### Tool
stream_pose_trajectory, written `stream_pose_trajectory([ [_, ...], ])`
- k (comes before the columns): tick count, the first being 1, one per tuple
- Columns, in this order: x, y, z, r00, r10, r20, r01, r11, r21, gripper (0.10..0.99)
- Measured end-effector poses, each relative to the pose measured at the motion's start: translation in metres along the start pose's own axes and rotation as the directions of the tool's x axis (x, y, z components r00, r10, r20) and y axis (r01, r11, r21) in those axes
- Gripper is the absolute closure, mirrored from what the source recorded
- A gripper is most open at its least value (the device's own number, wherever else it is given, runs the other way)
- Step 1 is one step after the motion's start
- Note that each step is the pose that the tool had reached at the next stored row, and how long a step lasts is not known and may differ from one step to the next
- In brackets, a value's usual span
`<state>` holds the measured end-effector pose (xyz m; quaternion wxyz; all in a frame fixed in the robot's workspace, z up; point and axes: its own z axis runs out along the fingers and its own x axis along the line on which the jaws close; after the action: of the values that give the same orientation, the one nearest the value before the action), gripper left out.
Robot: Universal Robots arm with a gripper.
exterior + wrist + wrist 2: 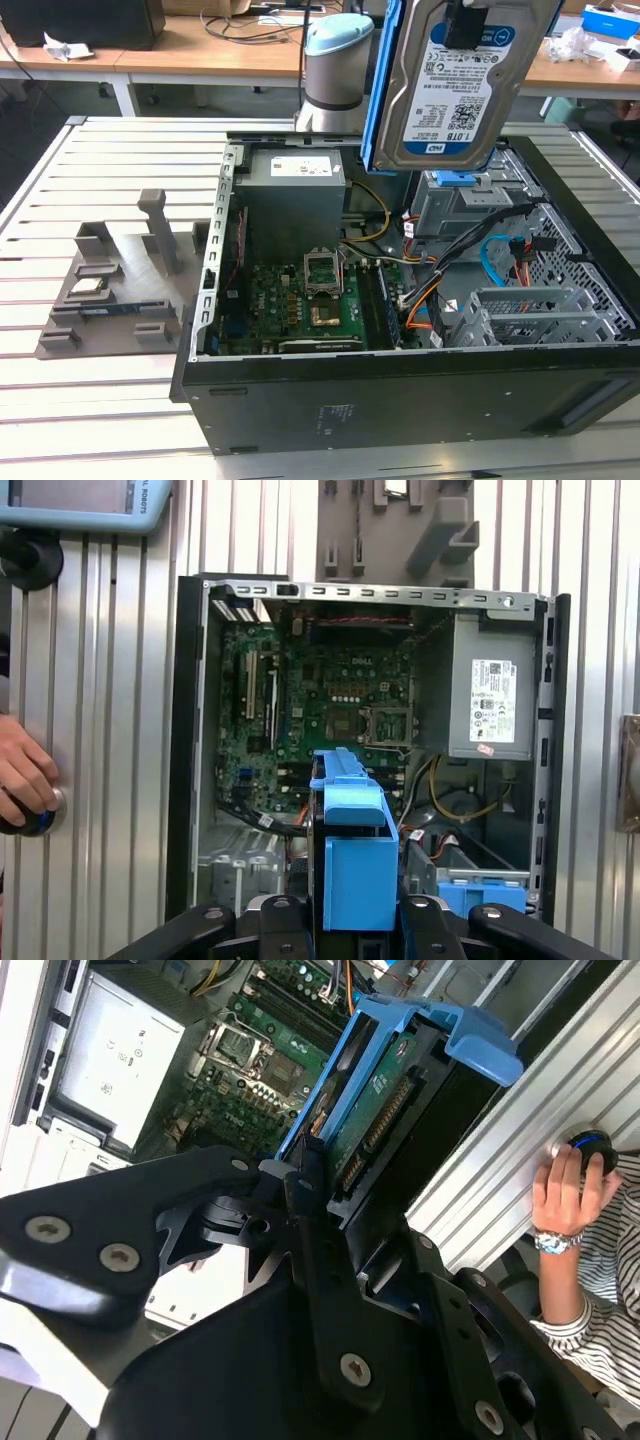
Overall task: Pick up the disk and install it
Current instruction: 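Pick up the disk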
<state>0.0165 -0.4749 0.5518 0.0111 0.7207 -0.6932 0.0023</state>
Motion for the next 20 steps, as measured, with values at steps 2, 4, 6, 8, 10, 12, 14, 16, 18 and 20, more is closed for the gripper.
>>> stream_pose_trajectory([
  [2, 0.0064, 0.0002, 0.0002, 1.0000, 0.000, -0.0002, 0.000, 1.0000, 0.000, 0.725],
  [4, 0.0116, 0.0004, 0.0003, 1.0000, 0.000, -0.0003, 0.000, 1.0000, 0.000, 0.725],
  [6, 0.0150, 0.0006, 0.0004, 1.0000, 0.000, -0.0004, 0.000, 1.0000, 0.000, 0.725],
  [8, 0.0193, 0.0007, 0.0005, 1.0000, 0.000, -0.0005, 0.000, 1.0000, 0.000, 0.725],
  [10, 0.0241, 0.0009, 0.0007, 1.0000, 0.000, -0.0006, 0.000, 1.0000, 0.000, 0.725],
  [12, 0.0275, 0.0010, 0.0008, 1.0000, 0.000, -0.0007, 0.000, 1.0000, 0.000, 0.725],
  [14, 0.0313, 0.0012, 0.0009, 1.0000, 0.000, -0.0008, 0.000, 1.0000, 0.000, 0.725],
  [16, 0.0370, 0.0014, 0.0010, 1.0000, 0.000, -0.0010, 0.000, 1.0000, 0.000, 0.725],
  [18, 0.0434, 0.0017, 0.0012, 1.0000, 0.000, -0.0011, 0.000, 1.0000, 0.000, 0.725],
  [20, 0.0663, 0.0025, 0.0032, 0.9979, -0.001, 0.0652, 0.000, 1.0000, 0.003, 0.725],
])
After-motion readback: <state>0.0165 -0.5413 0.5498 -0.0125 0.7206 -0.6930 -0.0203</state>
